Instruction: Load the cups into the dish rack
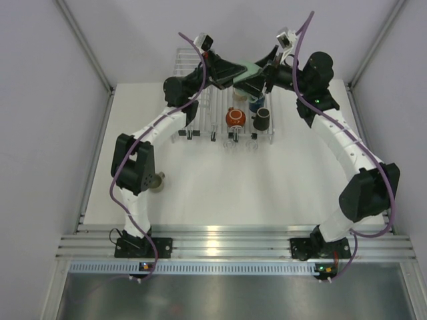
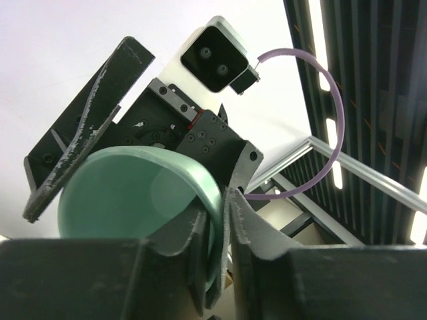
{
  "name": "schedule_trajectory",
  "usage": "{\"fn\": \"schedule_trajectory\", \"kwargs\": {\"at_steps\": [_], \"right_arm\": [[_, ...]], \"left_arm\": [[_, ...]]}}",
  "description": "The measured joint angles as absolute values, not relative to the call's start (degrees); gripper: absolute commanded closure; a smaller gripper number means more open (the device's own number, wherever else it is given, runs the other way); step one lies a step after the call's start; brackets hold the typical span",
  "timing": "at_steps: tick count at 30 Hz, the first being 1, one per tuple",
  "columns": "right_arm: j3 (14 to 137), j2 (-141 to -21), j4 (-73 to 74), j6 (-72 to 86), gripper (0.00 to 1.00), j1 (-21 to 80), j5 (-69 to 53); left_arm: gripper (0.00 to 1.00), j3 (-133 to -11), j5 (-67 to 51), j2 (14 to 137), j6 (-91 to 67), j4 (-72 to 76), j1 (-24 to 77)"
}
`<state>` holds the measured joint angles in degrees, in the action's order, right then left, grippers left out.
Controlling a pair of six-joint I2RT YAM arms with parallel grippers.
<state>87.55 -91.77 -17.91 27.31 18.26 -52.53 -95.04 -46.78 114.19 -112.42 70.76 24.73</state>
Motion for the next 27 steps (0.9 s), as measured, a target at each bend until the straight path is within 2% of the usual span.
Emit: {"fn": "schedule_trajectory", "kwargs": {"at_steps": [2, 7, 15, 27], "right_arm": [[87.5, -91.6, -17.4, 26.5, 1.0, 18.3, -52.1], [87.3, -91.6, -16.3, 25.6, 1.0, 18.3, -50.6], [87.0, -91.6, -15.2, 25.4, 1.0, 18.0, -49.2], [86.6, -91.5, -13.5, 24.9, 1.0, 16.1, -48.5]], "left_arm": [[0.64, -95.0, -46.5, 114.2, -112.6, 70.7, 24.7], [0.53, -95.0, -45.7, 114.2, -112.9, 70.8, 24.5], [0.52, -93.9, -45.9, 114.1, -111.5, 70.4, 24.1], [0.51, -90.0, -48.1, 111.9, -100.9, 59.9, 22.5]]}}
